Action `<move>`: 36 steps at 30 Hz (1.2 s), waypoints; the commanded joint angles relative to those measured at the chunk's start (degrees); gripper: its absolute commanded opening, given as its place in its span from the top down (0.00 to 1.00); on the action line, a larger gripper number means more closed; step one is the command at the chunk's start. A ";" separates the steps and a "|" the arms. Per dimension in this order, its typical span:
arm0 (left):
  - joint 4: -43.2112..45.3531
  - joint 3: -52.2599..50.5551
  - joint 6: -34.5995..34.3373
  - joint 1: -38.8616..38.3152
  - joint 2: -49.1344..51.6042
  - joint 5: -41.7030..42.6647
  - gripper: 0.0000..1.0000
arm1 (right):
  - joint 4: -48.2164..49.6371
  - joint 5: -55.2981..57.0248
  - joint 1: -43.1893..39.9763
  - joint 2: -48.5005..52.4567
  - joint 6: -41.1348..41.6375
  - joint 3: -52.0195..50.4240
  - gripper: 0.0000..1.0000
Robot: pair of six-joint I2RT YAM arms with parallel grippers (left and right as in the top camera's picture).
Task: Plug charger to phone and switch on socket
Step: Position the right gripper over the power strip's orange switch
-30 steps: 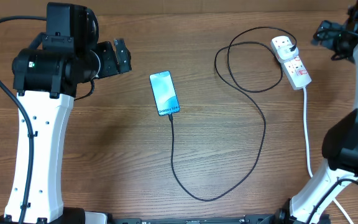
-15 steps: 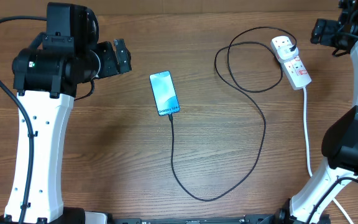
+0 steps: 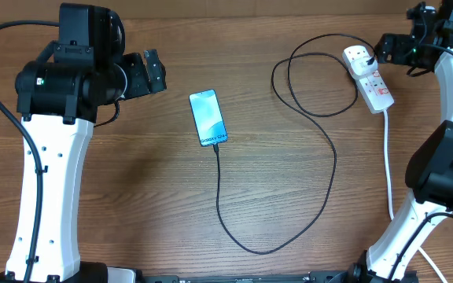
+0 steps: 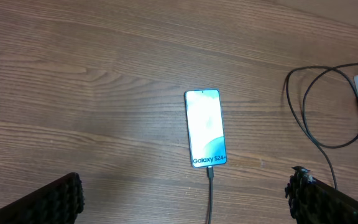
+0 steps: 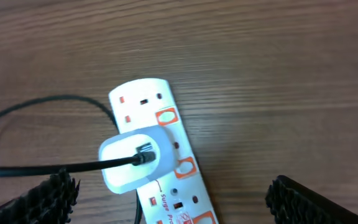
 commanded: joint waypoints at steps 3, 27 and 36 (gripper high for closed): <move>0.07 -0.15 1.07 0.28 0.04 -0.76 0.00 | -0.02 -4.33 -0.37 2.75 -6.49 -1.33 0.00; 0.17 -0.15 1.05 0.26 0.09 -0.72 0.00 | 5.51 9.73 -3.56 4.87 2.34 -3.02 0.00; 0.22 -0.15 1.05 0.26 0.22 -0.72 0.00 | 6.34 9.73 -2.95 6.99 7.67 -3.02 0.00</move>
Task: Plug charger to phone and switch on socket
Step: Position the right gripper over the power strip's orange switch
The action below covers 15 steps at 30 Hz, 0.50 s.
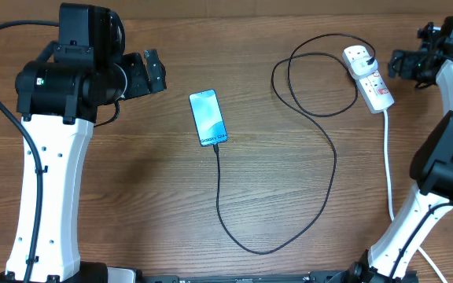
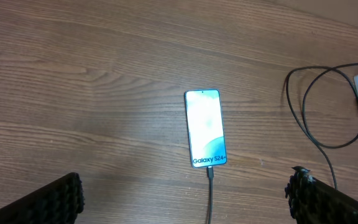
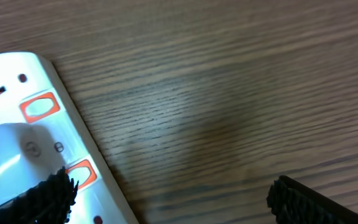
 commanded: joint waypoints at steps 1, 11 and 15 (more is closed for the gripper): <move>0.22 -0.13 1.05 0.26 0.22 -0.72 0.00 | 0.74 0.74 0.74 0.66 3.23 -0.07 0.00; 0.00 -0.13 1.05 0.26 0.24 -0.15 0.00 | 0.59 2.95 2.01 2.60 3.30 -0.09 0.00; 0.02 -0.13 1.05 0.26 0.24 -0.15 0.00 | 0.72 3.93 2.01 3.45 4.94 -0.09 0.00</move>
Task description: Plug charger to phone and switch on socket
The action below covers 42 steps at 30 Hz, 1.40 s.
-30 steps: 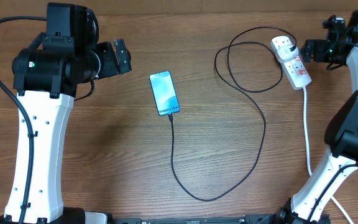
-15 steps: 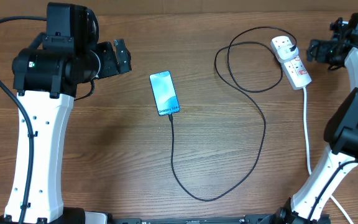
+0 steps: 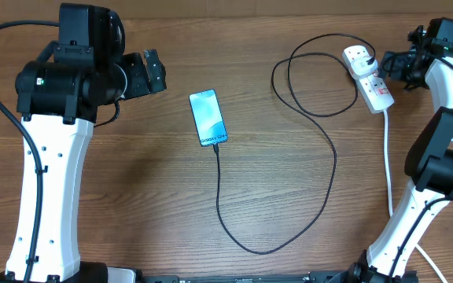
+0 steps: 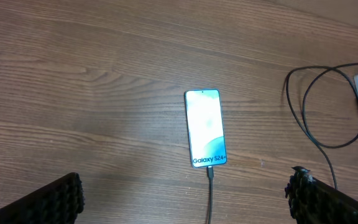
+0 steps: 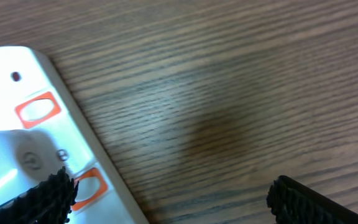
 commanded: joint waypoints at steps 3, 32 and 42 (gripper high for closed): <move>0.09 -0.13 1.07 0.26 0.24 -0.20 0.00 | 0.63 1.68 0.07 1.73 1.79 -0.09 0.00; 0.07 -0.13 1.07 0.26 0.26 -0.17 0.00 | -1.05 -3.06 0.07 2.40 3.02 -0.09 0.00; 0.07 -0.13 1.07 0.26 0.24 -0.17 0.00 | -1.33 -3.08 0.07 2.54 3.02 -0.11 0.00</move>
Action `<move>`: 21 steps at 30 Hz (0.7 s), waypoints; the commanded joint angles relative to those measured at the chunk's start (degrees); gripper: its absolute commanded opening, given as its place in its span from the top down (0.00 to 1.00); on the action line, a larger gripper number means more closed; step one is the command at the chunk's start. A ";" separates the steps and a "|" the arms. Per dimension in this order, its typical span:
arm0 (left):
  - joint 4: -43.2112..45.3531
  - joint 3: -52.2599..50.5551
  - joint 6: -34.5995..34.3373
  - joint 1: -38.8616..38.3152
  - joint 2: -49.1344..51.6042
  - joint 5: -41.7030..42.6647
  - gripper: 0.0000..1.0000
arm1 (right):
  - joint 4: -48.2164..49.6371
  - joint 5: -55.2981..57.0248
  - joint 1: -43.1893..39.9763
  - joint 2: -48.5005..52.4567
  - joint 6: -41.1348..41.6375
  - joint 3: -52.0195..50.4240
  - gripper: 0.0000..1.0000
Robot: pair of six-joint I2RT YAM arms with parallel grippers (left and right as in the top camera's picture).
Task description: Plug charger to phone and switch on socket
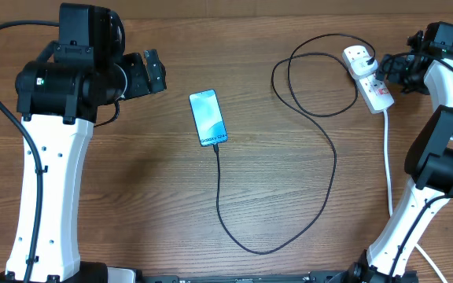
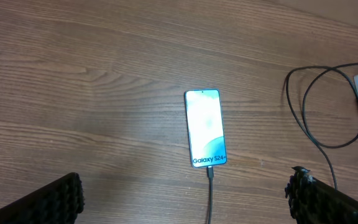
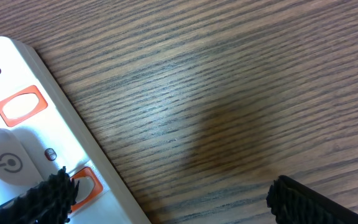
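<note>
A lit phone (image 1: 208,117) lies screen-up at mid table, and the black cable (image 1: 333,173) is plugged into its near end (image 2: 210,169). The cable loops round to a white charger (image 1: 356,56) seated in the white extension socket (image 1: 374,85) at the far right. Orange-rimmed switches (image 3: 18,104) show on the socket. My right gripper (image 3: 169,196) is open, low beside the socket's right edge, its left finger (image 3: 51,193) over a switch (image 3: 86,185). My left gripper (image 2: 185,199) is open, high above the phone.
The socket's own white lead (image 1: 388,165) runs down the right side toward the right arm's base (image 1: 427,196). The cable's big loop (image 1: 313,82) lies left of the socket. The left arm (image 1: 53,141) stands over the left side of the wooden table (image 1: 132,204).
My right gripper has come lower and closer to the socket, which looms larger in the right wrist view, its left finger now reaching a switch. Phone, cable and left arm are unchanged.
At first my right gripper hovered open above the socket with the charger in full view. Then it sat to the socket's right, near the table. It edged closer each time, and now its left finger is at a switch. The left arm stayed still.
</note>
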 commanded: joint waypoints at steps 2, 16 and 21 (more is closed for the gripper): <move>0.09 -0.13 1.07 0.26 0.26 -0.17 0.00 | -0.48 -1.40 0.26 1.20 -0.02 -0.22 0.00; 0.48 -0.13 1.07 0.26 0.26 -0.17 0.00 | 1.46 -2.27 0.81 1.22 -0.04 -3.82 0.00; 0.48 -0.13 1.07 0.26 0.26 -0.20 0.00 | 1.27 -3.93 0.83 1.20 -0.48 -3.82 0.00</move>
